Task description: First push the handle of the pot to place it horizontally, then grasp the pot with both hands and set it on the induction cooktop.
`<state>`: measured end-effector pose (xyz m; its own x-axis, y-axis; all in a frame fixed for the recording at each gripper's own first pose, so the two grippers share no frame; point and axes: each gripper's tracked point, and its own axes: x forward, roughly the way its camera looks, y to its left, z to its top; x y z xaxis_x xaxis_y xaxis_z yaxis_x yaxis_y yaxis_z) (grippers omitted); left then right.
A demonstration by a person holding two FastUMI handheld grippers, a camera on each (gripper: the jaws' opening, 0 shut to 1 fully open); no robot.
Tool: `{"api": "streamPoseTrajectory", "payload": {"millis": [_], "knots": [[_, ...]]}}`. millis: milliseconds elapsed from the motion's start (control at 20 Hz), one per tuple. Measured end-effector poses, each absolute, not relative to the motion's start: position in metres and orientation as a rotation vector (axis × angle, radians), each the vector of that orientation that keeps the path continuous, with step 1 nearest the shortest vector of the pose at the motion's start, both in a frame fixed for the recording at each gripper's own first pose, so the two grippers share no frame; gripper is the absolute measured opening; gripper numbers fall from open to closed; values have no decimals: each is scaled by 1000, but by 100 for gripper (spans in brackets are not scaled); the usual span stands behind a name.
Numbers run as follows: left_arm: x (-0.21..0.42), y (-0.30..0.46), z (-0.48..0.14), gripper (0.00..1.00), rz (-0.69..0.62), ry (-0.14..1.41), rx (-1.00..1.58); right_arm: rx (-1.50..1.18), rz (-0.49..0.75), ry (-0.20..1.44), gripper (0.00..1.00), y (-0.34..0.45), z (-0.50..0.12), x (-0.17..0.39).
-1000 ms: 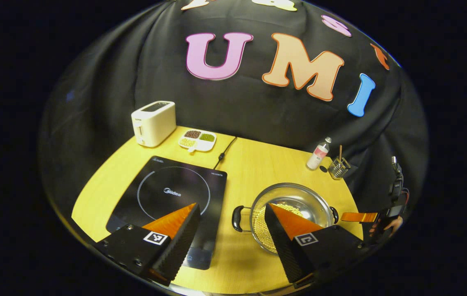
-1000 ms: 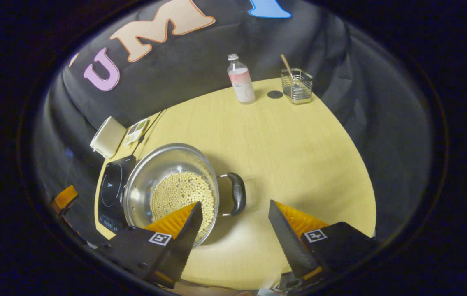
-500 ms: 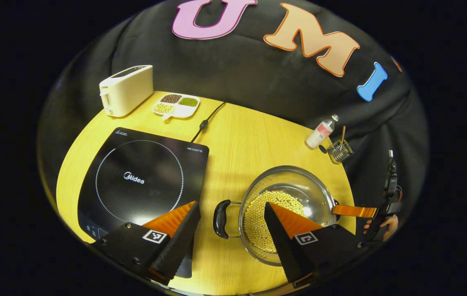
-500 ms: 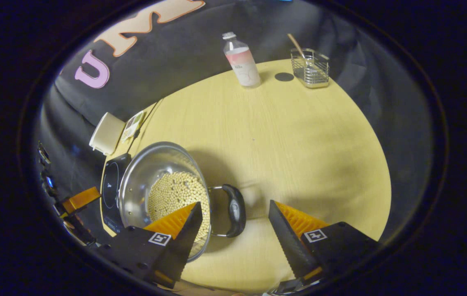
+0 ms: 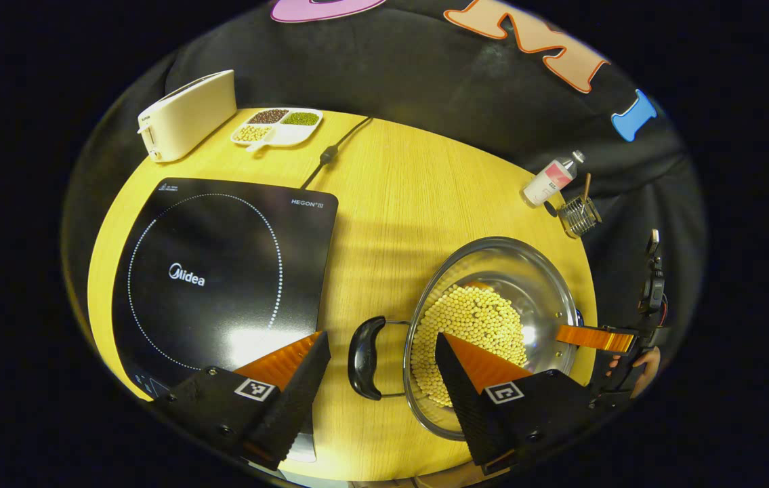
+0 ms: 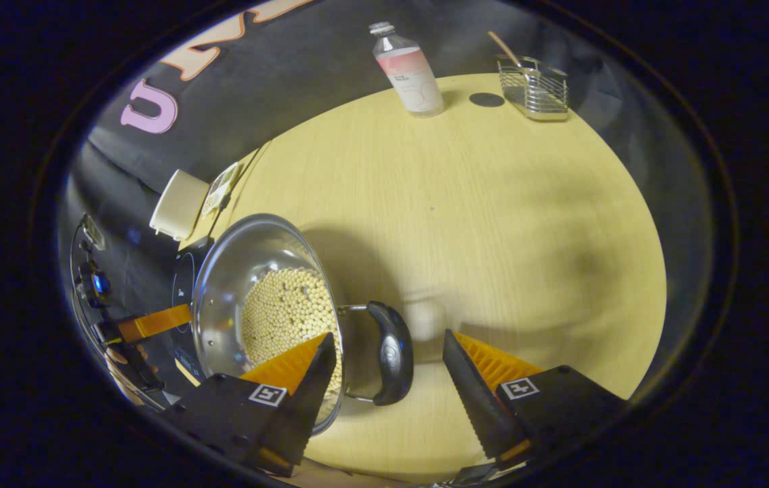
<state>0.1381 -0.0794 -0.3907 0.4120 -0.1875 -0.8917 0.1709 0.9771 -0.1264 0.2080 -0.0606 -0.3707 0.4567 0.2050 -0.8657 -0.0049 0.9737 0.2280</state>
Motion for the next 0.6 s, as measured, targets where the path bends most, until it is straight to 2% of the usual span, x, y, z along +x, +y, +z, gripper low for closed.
{"api": "streamPoseTrajectory", "payload": {"millis": [400,450,500,550,600], "knots": [[132,-87,-422,96,-227,1252,-71,196,161,1147,98,-57,-385,205],[131,-89,-424,95,-225,1259,-86,197,161,1152,88,-57,-387,205],[130,-91,-427,94,-222,1265,-99,202,164,1155,88,-56,-387,206],[129,-89,-431,86,-208,1275,-94,218,175,1159,79,-53,-386,204],[129,-85,-432,83,-196,1283,-89,225,182,1160,70,-50,-386,207]]}}
